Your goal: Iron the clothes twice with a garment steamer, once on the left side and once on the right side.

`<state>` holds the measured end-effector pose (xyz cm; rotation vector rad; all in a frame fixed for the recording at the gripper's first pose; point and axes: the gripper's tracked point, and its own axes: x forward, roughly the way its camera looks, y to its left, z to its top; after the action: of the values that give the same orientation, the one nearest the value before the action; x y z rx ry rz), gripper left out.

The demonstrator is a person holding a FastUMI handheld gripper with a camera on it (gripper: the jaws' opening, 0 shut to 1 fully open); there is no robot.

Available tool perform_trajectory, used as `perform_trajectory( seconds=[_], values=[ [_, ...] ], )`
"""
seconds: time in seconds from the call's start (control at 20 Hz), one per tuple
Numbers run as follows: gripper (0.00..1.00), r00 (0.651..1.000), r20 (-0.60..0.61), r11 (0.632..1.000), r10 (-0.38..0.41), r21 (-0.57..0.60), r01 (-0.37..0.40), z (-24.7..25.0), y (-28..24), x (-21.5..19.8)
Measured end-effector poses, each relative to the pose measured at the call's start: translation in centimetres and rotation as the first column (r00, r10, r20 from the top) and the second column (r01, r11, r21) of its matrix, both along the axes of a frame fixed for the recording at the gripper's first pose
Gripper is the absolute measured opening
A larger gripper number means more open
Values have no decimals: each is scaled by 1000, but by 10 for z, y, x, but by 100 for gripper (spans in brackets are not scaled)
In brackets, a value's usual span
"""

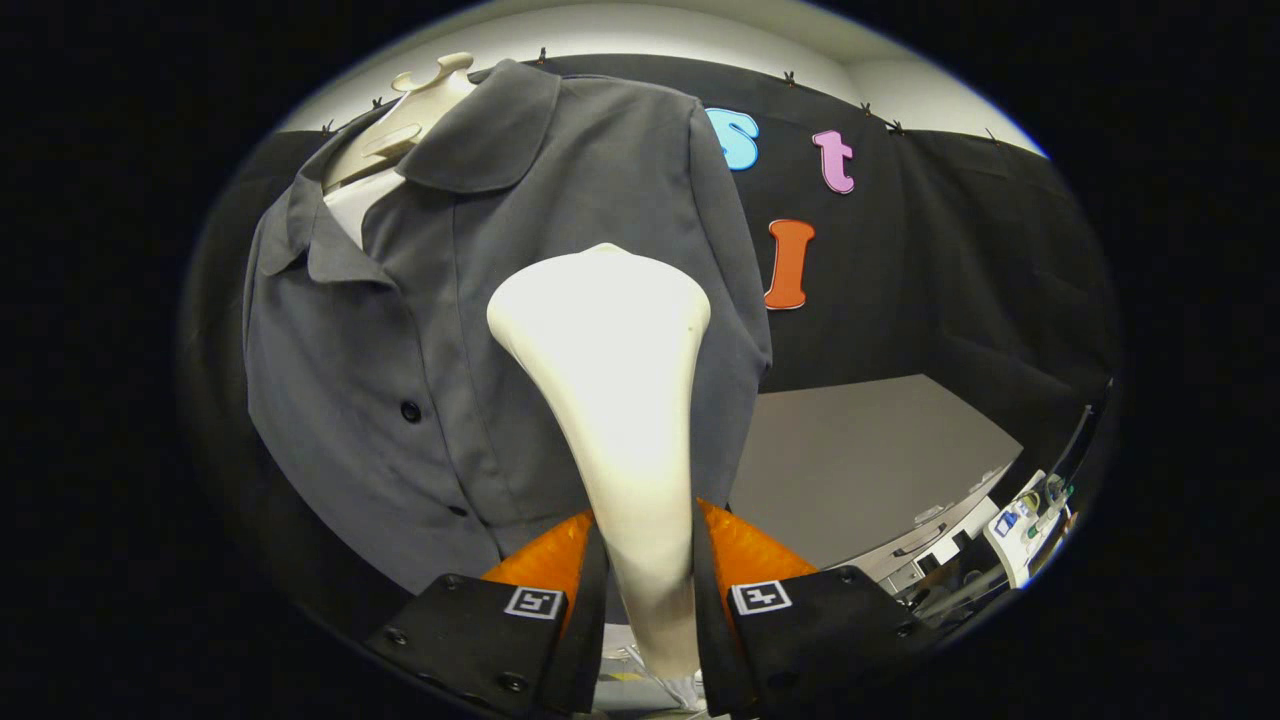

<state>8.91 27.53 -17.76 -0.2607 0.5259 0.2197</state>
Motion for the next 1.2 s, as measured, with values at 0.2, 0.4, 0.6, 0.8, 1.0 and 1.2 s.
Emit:
perform_trajectory(
  seconds=[0.2, 0.4, 0.6, 0.8, 1.0, 1.2],
  values=[
    [47, 999, -36, 1000, -19, -10, 18, -22, -6, -4],
    [47, 996, -82, 999, -34, -38, 31, -55, -18, -13],
    [47, 991, -125, 998, -46, -55, 40, -83, -25, -19],
    [47, 984, -168, 996, -61, -73, 49, -110, -34, -27],
    [47, 974, -214, 995, -73, -87, 55, -140, -40, -37],
    [48, 962, -260, 993, -84, -99, 60, -166, -46, -47]
  ],
)
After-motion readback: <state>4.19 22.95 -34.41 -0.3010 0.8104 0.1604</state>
